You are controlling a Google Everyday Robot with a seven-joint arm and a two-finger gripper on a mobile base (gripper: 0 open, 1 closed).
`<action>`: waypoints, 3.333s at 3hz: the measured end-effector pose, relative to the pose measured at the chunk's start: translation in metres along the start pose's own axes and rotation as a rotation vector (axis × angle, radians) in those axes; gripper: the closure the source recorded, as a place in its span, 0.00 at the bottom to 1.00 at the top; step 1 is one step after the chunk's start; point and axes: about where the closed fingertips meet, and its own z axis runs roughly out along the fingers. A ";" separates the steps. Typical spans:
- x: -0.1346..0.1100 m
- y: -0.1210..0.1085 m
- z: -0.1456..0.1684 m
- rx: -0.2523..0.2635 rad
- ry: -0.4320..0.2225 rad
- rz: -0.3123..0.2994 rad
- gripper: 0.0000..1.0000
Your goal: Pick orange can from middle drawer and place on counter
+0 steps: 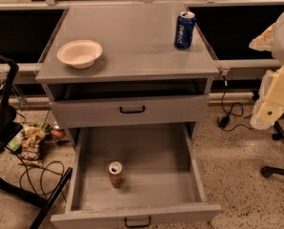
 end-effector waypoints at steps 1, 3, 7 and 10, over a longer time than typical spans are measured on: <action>-0.001 0.000 -0.001 0.007 -0.012 0.002 0.00; 0.009 0.063 0.115 -0.093 -0.309 0.105 0.00; -0.029 0.064 0.308 -0.098 -0.778 0.311 0.00; -0.114 0.059 0.475 -0.152 -0.901 0.250 0.00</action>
Offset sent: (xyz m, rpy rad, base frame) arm -0.0043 0.0288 -0.1034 0.3581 -0.0222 -0.0161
